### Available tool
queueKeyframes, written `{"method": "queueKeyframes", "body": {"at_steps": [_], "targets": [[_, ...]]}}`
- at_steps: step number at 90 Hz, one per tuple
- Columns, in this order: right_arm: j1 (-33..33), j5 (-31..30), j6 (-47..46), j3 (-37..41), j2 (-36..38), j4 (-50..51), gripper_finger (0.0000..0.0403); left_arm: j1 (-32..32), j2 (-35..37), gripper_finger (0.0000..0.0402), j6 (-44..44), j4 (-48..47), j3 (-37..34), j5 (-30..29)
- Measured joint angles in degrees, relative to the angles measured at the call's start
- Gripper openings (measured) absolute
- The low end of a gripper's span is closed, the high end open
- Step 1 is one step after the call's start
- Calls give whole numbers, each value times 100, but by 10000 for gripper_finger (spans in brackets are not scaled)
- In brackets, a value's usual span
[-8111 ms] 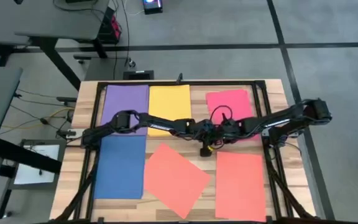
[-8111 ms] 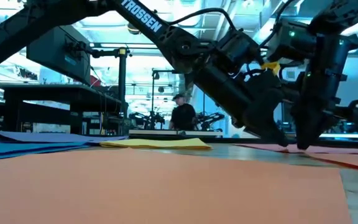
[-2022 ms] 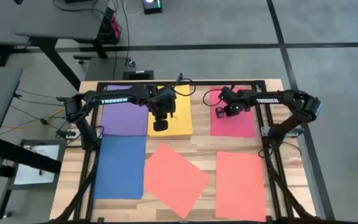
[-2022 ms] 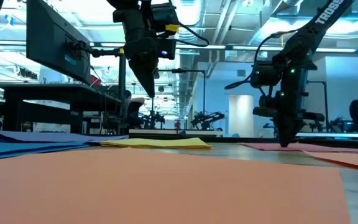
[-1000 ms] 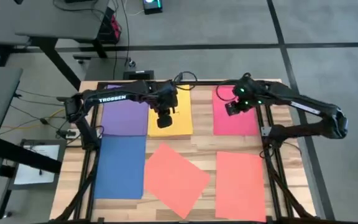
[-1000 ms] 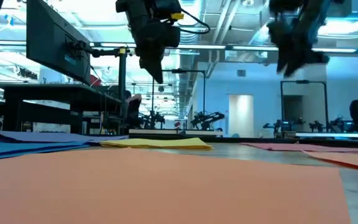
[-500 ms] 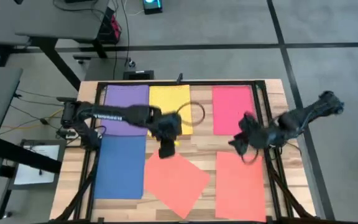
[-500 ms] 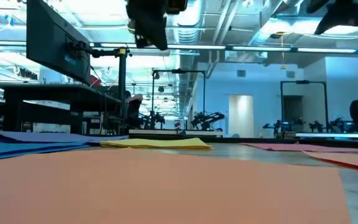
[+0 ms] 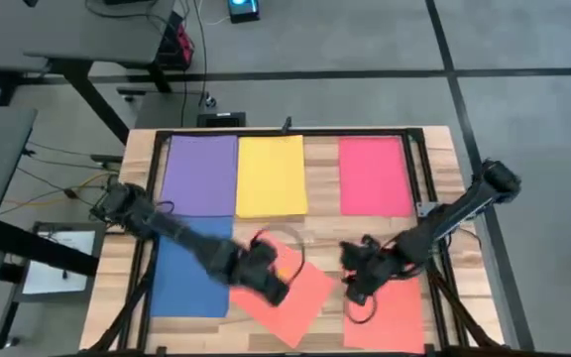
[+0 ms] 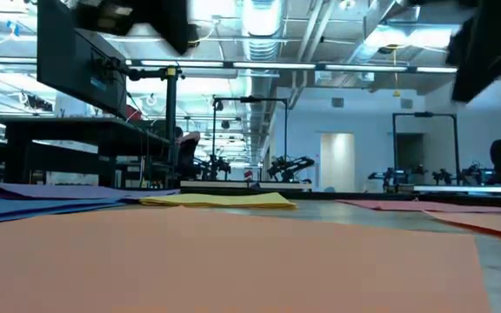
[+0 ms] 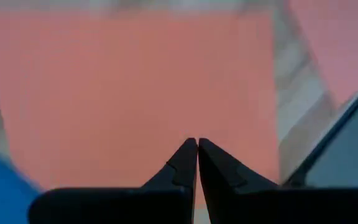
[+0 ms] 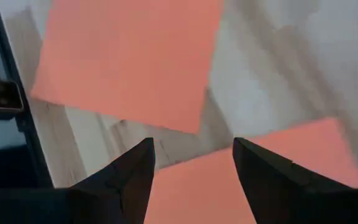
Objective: Organize paper
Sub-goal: Stack the orange paper on top of the orange paper
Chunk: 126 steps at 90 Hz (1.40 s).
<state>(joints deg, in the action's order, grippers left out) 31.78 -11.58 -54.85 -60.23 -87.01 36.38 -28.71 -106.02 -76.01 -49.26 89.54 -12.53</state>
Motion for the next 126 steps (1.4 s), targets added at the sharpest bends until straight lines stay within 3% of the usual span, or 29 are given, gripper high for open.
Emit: {"method": "queueKeyframes", "body": {"at_steps": [9,27,51,76,100,126], "targets": [[-518,680,385,-1,-552,-511,205,-282,-446,0,10,223,-2,2],[-1405,1745,979,0,-1560,-1635,205,-457,-1352,0,1019,1349,-4,149],[-1887,2229,1267,-20,-2138,-1893,205,-296,-1771,0,2305,1655,2,36],[-1888,2669,1244,2,-2155,-2506,188,-32,-1860,0,4131,1694,9,-238],[-1856,3337,917,15,-2200,-3418,172,116,-1862,0,4870,1625,2,-243],[-1907,3039,88,4,-2168,-3626,156,123,-1860,0,5386,1505,-3,-250]]}}
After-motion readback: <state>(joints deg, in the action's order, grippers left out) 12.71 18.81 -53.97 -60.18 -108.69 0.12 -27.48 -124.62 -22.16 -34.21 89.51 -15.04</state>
